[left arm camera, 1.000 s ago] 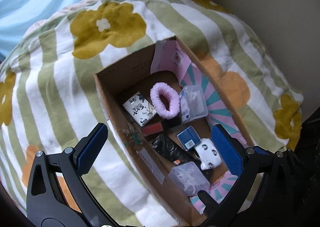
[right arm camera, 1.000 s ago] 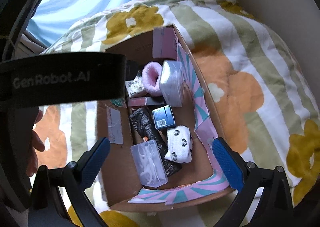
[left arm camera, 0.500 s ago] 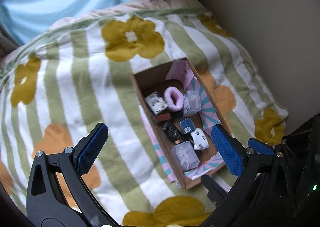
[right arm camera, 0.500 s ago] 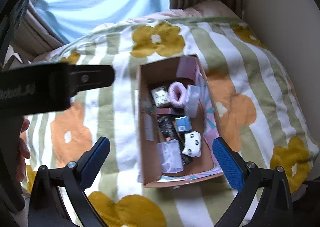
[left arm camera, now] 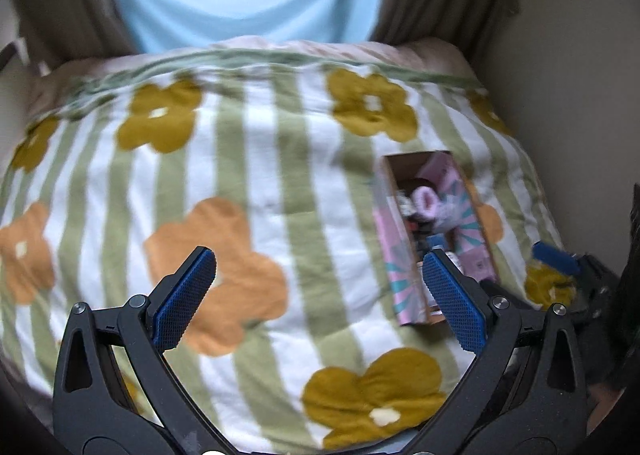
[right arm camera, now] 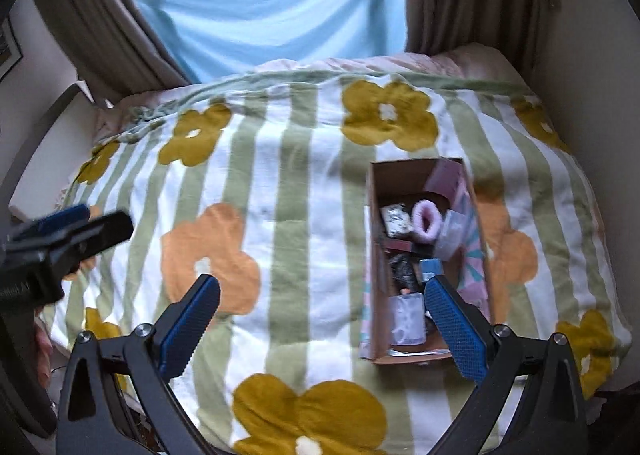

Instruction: Organize objects

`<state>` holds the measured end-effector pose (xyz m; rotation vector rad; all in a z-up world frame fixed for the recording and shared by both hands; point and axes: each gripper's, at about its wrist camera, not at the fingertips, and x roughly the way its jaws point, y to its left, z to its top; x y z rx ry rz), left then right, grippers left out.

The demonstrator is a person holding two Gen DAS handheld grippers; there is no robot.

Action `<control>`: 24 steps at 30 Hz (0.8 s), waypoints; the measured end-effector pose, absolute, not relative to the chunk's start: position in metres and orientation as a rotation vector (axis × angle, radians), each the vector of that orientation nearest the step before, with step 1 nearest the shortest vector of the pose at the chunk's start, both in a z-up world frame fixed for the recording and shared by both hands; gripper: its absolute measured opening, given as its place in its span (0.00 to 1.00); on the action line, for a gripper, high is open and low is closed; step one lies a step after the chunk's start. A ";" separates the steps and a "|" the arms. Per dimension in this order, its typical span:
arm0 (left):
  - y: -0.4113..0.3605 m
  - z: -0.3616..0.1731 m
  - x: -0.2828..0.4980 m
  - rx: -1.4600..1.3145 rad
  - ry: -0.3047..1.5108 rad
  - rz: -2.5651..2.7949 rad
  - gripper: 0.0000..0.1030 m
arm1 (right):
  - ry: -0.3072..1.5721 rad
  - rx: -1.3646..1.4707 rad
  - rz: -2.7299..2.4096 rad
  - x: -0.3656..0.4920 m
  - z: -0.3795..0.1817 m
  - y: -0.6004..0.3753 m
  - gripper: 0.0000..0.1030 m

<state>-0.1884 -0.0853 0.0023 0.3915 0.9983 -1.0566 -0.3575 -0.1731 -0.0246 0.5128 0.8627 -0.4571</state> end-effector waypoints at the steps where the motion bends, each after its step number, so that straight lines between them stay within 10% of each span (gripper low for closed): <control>1: -0.074 0.002 -0.183 0.380 0.993 -1.039 1.00 | 0.861 0.507 -0.452 -0.355 -0.022 -0.169 0.99; 24: 0.005 -0.027 -0.167 0.297 0.993 -0.963 1.00 | 0.862 0.445 -0.466 -0.348 -0.020 -0.137 0.99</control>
